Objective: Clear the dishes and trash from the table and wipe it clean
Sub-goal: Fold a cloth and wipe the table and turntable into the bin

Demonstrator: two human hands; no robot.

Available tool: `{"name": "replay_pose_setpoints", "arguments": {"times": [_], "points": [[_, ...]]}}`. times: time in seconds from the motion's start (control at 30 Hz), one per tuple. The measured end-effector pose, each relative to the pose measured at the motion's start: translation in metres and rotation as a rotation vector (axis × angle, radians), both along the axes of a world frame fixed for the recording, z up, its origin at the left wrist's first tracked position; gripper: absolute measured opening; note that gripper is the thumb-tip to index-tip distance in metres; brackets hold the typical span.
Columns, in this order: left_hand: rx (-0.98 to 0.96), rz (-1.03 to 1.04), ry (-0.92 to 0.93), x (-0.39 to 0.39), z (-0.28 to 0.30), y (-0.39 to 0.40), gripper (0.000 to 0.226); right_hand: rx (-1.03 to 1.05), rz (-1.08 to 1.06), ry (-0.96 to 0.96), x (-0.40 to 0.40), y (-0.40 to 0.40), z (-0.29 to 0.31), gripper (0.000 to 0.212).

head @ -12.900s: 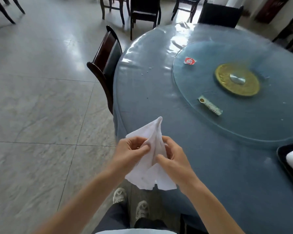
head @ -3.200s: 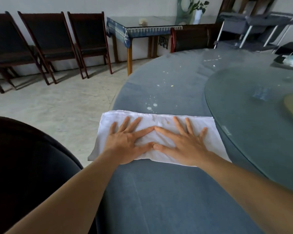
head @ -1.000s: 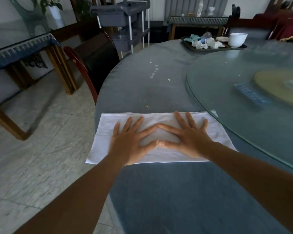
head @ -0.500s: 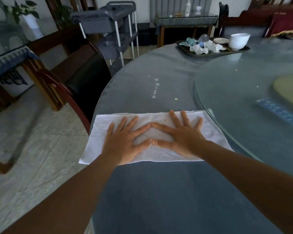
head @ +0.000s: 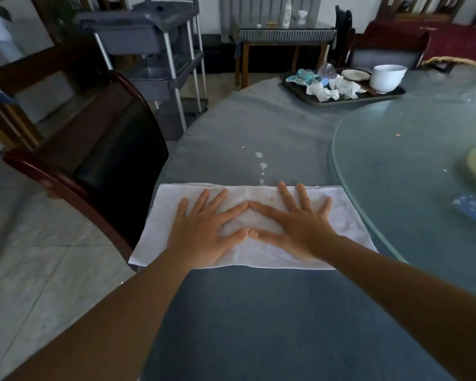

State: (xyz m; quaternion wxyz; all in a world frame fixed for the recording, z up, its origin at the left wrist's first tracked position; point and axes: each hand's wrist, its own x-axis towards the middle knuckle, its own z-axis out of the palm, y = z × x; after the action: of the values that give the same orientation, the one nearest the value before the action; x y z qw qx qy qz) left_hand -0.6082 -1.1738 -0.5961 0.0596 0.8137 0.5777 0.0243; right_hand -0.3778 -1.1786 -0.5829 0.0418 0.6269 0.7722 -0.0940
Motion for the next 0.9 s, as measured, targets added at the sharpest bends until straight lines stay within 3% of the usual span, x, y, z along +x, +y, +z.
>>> {"name": "replay_pose_setpoints", "arguments": {"times": [0.9], "points": [[0.0,-0.308,-0.062,-0.004,-0.001,0.27,0.074,-0.02,-0.347,-0.015,-0.016,0.205,-0.002,0.074]]}}
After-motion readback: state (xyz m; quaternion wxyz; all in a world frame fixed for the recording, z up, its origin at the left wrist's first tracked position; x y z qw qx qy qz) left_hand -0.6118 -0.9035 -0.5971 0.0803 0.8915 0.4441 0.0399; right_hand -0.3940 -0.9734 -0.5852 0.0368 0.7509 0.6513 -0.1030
